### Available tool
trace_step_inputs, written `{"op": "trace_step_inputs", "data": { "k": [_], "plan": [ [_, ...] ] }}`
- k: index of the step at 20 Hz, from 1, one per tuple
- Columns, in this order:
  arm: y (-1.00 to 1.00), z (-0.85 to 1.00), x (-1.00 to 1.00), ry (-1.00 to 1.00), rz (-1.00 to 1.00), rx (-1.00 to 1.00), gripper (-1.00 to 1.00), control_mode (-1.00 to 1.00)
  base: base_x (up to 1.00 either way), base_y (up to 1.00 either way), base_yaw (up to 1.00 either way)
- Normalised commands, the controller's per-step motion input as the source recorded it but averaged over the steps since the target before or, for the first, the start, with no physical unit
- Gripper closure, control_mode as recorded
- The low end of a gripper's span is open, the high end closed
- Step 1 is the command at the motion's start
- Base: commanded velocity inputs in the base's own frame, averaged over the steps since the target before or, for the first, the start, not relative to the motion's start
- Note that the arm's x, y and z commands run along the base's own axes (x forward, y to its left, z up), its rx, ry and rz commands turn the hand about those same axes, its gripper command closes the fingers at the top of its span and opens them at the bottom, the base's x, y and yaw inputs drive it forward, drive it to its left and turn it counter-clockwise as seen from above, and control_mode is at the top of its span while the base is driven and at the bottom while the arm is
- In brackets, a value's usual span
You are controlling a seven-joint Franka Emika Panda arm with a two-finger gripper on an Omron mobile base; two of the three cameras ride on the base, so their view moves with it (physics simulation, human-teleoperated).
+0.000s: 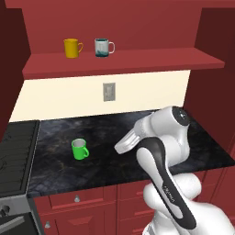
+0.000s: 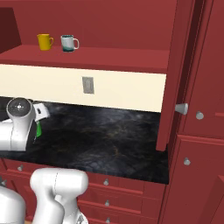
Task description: Pick the mug on the counter and place it in the cabinet with the handle facing the right, like the mugs already inside.
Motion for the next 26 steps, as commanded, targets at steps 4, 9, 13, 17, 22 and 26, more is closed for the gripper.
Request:
{"op": "trace_step_inputs", "data": {
  "k": [4,9,13,17,22,26],
  "plan": [
    [0.01,-0.26,0.15,0.00,0.00,0.00,-1.00,-1.00,0.00,0.00,0.00],
    [0.05,-0.08,0.06,-0.03,0.00,0.01,-1.00,-1.00,0.00,0.00,0.00],
    [0.10,-0.10,0.01,-0.10,0.00,0.01,-1.00,-1.00,0.00,0.00,0.00],
    [0.05,-0.23,0.06,-0.10,0.00,0.00,-1.00,-1.00,0.00,0.00,0.00],
    [0.00,-0.35,0.15,-0.03,0.00,0.00,-1.00,-1.00,0.00,0.00,0.00],
    [0.00,-0.25,0.07,-0.01,0.00,0.01,-1.00,-1.00,0.00,0.00,0.00]
  ]
}}
